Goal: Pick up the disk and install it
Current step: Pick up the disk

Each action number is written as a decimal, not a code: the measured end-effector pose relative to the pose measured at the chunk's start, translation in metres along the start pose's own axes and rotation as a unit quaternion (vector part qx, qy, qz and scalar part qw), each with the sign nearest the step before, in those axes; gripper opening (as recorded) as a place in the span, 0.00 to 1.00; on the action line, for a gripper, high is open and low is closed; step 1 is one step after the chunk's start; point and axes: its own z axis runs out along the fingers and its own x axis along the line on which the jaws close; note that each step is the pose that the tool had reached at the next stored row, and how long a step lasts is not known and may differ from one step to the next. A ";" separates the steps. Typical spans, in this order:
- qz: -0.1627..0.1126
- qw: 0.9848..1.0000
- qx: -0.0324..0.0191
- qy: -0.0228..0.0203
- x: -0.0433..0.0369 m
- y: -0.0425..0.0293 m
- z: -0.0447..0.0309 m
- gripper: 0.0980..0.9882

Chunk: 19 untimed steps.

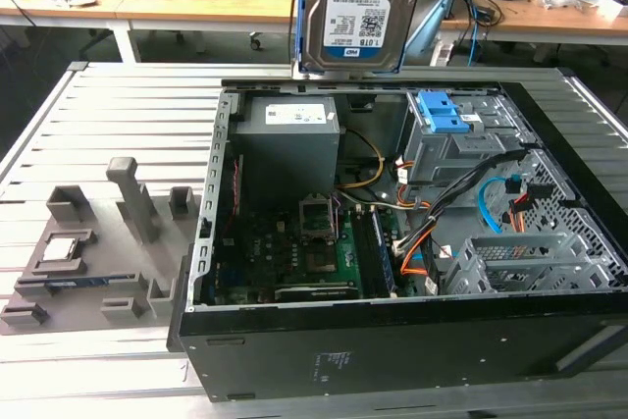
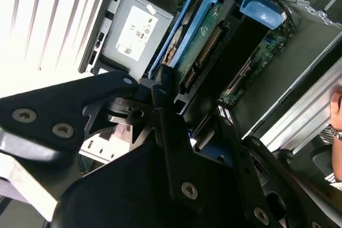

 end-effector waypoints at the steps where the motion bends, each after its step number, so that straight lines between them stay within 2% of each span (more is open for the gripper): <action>1: 0.000 1.000 0.000 0.000 0.0024 -0.0001 0.0002 0.30; 5: 0.000 1.000 0.000 0.000 0.0106 -0.0002 0.0008 0.30; 13: 0.000 1.000 0.000 0.000 0.0331 -0.0006 0.0026 0.30; 17: 0.000 1.000 0.000 0.000 0.0378 -0.0007 0.0055 0.30; 19: 0.000 1.000 0.000 0.000 0.0400 -0.0008 0.0093 0.30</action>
